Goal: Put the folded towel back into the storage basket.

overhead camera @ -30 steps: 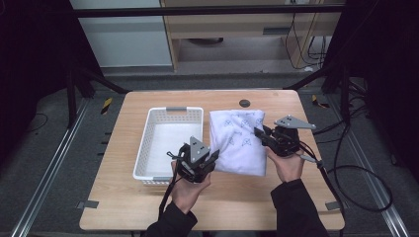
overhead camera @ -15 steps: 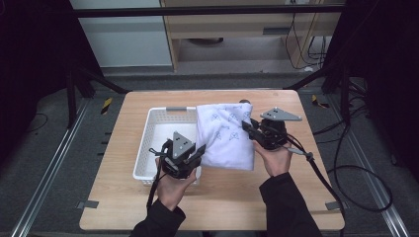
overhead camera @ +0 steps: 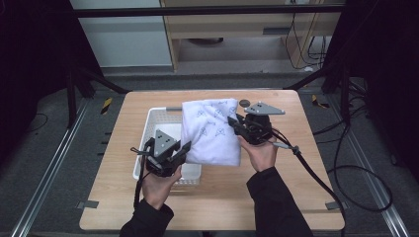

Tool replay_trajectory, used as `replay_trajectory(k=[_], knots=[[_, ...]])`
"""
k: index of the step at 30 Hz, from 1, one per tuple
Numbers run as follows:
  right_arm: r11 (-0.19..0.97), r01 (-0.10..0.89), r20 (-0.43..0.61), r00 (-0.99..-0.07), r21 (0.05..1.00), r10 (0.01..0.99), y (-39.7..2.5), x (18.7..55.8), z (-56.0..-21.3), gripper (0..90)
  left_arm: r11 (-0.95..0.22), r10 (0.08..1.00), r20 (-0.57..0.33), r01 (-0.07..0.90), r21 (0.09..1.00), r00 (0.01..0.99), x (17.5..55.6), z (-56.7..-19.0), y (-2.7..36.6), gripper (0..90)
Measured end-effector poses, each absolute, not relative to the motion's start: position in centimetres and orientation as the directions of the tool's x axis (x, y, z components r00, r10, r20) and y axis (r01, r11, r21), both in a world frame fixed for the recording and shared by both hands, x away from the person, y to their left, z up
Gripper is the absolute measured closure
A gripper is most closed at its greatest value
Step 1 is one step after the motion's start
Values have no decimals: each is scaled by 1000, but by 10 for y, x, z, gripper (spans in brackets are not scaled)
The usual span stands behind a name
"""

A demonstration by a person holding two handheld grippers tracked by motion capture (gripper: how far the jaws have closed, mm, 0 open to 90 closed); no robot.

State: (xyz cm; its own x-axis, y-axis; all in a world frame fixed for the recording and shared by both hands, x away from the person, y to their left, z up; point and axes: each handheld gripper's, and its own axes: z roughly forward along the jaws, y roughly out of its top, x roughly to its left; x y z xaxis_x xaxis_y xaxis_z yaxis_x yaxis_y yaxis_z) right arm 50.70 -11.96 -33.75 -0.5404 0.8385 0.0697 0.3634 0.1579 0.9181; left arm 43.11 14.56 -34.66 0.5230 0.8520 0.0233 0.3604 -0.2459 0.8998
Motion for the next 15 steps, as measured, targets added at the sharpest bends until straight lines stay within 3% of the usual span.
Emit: replay_trajectory(k=[15], knots=[[177, 351, 65, -579, 920, 813, -77, 516, -337, 729, -214, 884, 15, 374, 903, 468, 429, -347, 184, 756]])
